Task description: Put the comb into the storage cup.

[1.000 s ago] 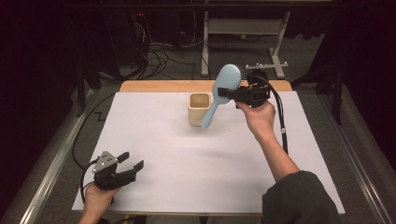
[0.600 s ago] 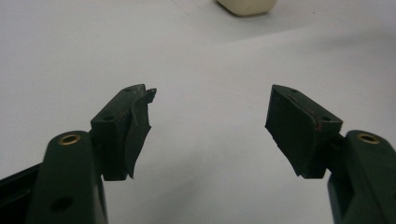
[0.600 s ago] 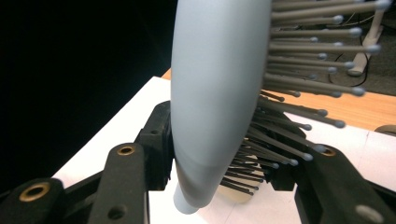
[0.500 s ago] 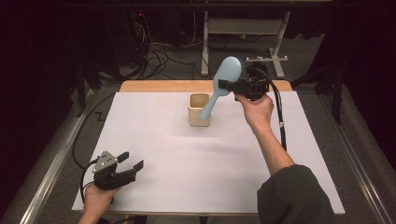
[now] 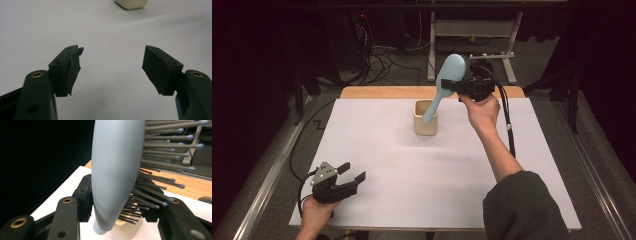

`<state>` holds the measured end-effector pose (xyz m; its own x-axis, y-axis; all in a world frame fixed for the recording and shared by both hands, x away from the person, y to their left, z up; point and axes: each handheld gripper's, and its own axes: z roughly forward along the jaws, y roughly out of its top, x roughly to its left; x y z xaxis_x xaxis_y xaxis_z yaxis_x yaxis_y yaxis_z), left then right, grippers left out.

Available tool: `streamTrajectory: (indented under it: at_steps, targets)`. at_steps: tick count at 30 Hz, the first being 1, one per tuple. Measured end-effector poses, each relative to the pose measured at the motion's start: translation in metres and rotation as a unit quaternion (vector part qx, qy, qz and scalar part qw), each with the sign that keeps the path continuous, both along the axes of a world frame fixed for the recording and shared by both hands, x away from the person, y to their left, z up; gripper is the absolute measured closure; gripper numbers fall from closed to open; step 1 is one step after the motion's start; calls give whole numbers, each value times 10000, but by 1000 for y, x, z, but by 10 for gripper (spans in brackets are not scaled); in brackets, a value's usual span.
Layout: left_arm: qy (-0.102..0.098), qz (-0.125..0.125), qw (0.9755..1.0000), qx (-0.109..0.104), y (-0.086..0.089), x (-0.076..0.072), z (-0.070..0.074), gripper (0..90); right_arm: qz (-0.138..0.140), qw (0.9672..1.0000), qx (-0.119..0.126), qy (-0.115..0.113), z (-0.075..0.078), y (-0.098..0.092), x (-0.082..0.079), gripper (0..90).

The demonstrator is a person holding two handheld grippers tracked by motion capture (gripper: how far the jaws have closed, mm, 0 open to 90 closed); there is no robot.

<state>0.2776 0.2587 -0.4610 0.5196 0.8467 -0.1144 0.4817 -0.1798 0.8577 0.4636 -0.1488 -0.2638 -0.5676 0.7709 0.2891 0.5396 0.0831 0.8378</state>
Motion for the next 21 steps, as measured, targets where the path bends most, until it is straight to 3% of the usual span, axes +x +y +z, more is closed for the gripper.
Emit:
streamTrajectory:
  at_steps: [11,21]
  targets:
    - [-6,-8,10000,2,0,-1,0,308,-189,9997,-131,-79,0,7,5,534]
    - [0,2,10000,-2,0,-1,0,308,-316,9993,-104,-140,1,11,10,534]
